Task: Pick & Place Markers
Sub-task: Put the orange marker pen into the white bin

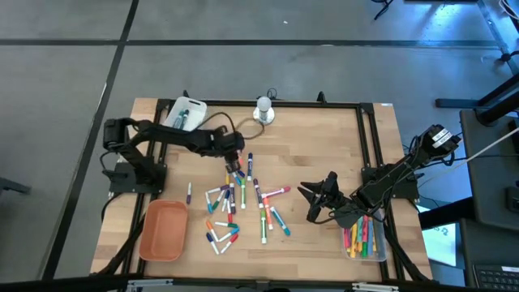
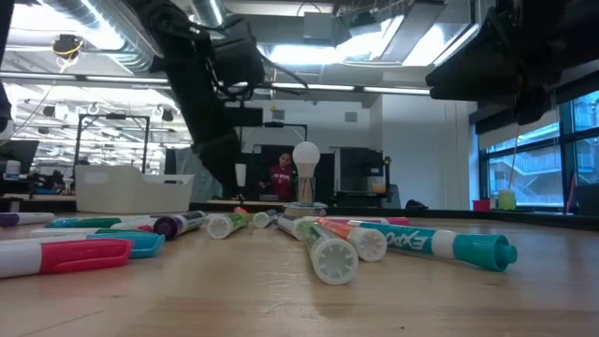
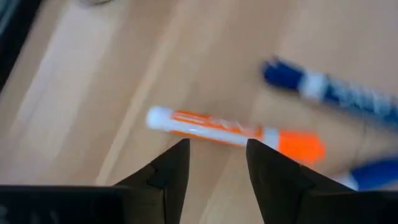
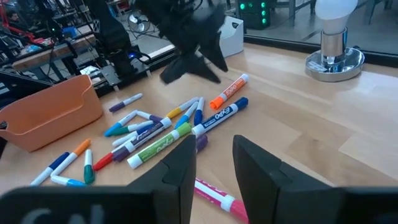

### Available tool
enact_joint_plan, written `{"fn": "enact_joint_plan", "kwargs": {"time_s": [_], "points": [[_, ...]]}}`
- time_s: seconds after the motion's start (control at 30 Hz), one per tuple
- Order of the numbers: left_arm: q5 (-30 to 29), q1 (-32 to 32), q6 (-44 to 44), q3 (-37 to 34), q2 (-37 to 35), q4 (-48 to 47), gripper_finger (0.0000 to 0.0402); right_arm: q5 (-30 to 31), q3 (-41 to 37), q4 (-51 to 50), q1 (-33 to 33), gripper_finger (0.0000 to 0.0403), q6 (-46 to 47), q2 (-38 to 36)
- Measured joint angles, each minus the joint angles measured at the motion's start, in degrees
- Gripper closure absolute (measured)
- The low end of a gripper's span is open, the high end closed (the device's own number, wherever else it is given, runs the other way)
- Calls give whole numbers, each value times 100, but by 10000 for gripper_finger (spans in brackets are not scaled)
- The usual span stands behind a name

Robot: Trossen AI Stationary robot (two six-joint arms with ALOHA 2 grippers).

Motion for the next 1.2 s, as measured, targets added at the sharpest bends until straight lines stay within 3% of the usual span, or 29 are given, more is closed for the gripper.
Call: {"fn": "enact_joint_plan", "kwargs": {"time_s": [0.13,0.43,0.7,0.97,1.2], "points": [[87,-130,1612,0,122,-14,247,-8,0,-1,0,296,-168,0],[220,-9,4072,0,122,-11,249,-355,0,-4,-7,296,-477,0],[582,323,4992,0,124,115,249,-658,0,-47,-7,296,-633,0],[1069,676,5145,0,253,208,249,-658,0,-47,-7,296,-759,0],[915,693,5247,88,743,483,249,-866,0,-47,-9,296,-835,0]]}}
